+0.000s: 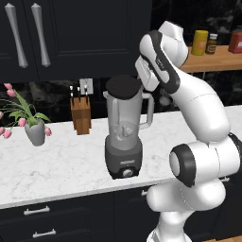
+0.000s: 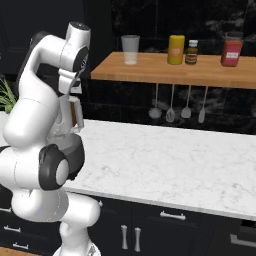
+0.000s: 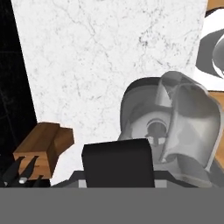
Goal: Close the lid blender by securely placing the lid on top.
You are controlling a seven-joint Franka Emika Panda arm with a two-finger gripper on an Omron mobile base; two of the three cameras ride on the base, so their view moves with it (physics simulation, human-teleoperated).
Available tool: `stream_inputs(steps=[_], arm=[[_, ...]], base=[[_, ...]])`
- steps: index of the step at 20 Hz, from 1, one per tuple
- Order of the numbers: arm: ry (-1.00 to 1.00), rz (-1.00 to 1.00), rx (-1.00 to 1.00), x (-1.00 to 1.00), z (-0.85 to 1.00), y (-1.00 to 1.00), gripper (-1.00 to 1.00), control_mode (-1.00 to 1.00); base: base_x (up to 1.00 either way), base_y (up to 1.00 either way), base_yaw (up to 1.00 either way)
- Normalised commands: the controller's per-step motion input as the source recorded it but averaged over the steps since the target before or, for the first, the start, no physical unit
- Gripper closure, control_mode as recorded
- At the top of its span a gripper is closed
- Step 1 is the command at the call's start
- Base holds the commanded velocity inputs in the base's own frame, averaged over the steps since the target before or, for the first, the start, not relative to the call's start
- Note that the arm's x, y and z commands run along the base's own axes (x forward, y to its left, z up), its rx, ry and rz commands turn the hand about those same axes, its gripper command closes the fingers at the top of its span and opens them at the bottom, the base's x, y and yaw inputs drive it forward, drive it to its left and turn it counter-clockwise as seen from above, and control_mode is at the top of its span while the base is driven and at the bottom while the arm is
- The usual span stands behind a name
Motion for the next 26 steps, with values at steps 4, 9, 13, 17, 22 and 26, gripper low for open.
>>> stream_inputs(steps=[4, 9, 13, 17, 22, 26], arm=[[0.01, 0.0, 0.0, -0.07, -0.01, 0.59, 1.0, -1.0], [0.07, 0.0, 0.0, -0.21, -0.01, 0.46, 1.0, -1.0], [0.02, 0.04, 0.0, -0.49, -0.04, 0.28, 1.0, -1.0], [0.0, 0.2, 0.0, -0.46, -0.02, 0.11, 1.0, -1.0], [0.0, 0.3, 0.0, -0.17, -0.1, 0.06, 1.0, -1.0], [0.0, 0.24, 0.0, 0.11, -0.21, 0.26, 1.0, -1.0]], base=[[0.0, 0.0, 0.0], [0.0, 0.0, 0.0], [0.0, 0.0, 0.0], [0.0, 0.0, 0.0], [0.0, 0.0, 0.0], [0.0, 0.0, 0.0]])
